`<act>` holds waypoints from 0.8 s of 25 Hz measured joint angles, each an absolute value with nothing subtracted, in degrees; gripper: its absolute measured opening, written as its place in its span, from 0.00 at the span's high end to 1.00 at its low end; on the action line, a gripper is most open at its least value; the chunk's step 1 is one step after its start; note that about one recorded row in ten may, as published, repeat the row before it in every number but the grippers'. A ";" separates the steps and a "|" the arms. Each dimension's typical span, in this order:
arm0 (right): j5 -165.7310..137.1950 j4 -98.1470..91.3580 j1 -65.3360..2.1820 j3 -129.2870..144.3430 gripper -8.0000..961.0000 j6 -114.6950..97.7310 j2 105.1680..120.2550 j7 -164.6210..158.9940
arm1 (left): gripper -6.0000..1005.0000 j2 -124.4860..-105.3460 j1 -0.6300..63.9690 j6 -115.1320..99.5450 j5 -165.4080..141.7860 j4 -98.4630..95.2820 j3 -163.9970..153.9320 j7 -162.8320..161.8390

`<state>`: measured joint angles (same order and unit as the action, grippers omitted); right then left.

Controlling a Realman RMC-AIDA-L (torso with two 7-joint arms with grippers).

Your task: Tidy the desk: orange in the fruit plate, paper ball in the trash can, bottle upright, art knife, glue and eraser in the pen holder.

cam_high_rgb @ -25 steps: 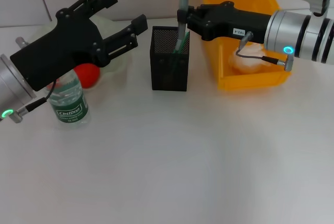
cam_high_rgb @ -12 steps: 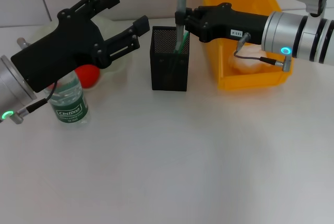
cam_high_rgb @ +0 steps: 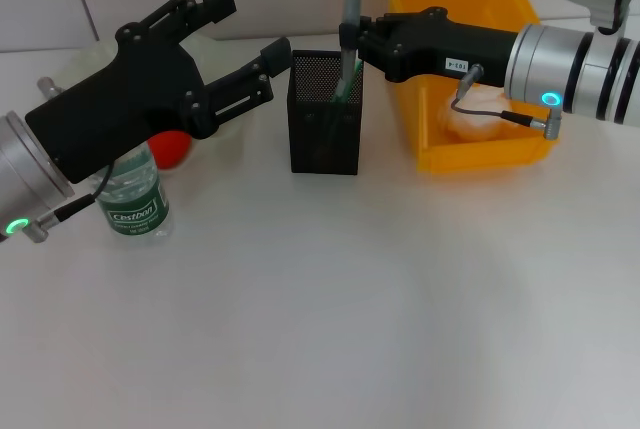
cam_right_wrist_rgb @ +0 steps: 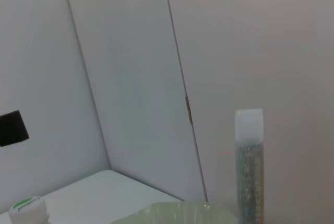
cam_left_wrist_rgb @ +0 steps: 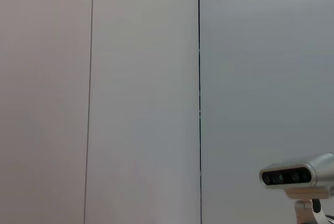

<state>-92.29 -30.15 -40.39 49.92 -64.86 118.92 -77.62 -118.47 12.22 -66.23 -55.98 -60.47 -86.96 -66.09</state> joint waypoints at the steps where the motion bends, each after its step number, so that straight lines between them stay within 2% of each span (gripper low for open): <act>1: -92.29 -30.15 -40.36 49.92 0.85 -64.86 118.92 -77.63 | 0.20 -118.44 12.21 -66.23 -55.98 -60.47 -87.00 -66.09; 20: -92.53 -28.18 -41.62 49.97 0.84 -63.03 118.91 -77.73 | 0.20 -118.39 12.22 -66.93 -56.08 -60.96 -87.20 -66.10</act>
<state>-92.53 -28.18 -41.62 49.97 -63.03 118.91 -77.73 -118.39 12.22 -66.94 -56.08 -60.96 -87.20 -66.10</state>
